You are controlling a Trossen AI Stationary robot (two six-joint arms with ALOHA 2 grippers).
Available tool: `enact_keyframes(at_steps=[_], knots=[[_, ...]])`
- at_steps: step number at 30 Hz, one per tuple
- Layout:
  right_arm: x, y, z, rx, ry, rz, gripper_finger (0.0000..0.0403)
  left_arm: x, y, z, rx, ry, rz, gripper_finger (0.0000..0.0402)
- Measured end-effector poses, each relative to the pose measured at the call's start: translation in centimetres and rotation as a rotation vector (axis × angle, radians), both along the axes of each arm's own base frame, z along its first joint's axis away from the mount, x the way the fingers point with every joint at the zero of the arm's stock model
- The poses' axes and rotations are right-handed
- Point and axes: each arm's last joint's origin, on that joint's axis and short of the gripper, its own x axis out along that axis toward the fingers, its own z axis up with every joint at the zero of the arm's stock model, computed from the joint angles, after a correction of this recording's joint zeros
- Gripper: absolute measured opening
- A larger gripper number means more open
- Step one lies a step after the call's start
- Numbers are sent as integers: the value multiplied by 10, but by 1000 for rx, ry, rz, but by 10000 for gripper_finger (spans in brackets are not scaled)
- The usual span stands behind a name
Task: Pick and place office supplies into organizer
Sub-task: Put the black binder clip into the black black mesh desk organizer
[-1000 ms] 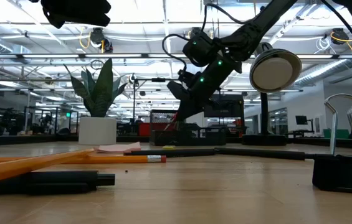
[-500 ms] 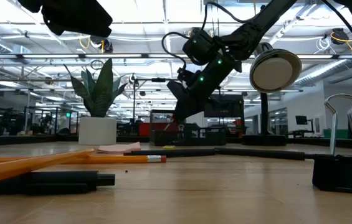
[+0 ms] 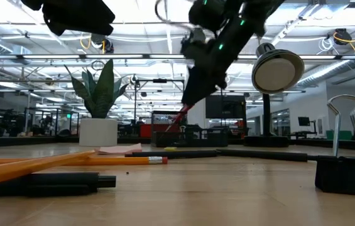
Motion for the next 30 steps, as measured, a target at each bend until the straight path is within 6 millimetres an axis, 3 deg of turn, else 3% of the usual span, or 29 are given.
enact_keyframes(at_steps=[4, 10, 14, 21, 25, 30], knots=[[-12, 43, 7, 22, 60, 44, 138, 1, -1, 0, -1, -2, -1, 177], [-54, 96, 5, 37, 276, 2, 138, 1, -1, -2, -8, 2, 1, 177], [-70, 133, 2, 123, 223, 98, 145, 2, -1, -2, -8, 0, 1, 177], [-110, 187, -24, 162, 208, 217, 149, 1, -1, -3, -16, 0, 7, 177], [-126, 208, -35, 239, 154, 190, 149, 2, -1, -2, -18, -2, 7, 177], [-132, 228, -35, 352, 38, 199, 149, 3, 0, -2, -19, -9, 15, 177]])
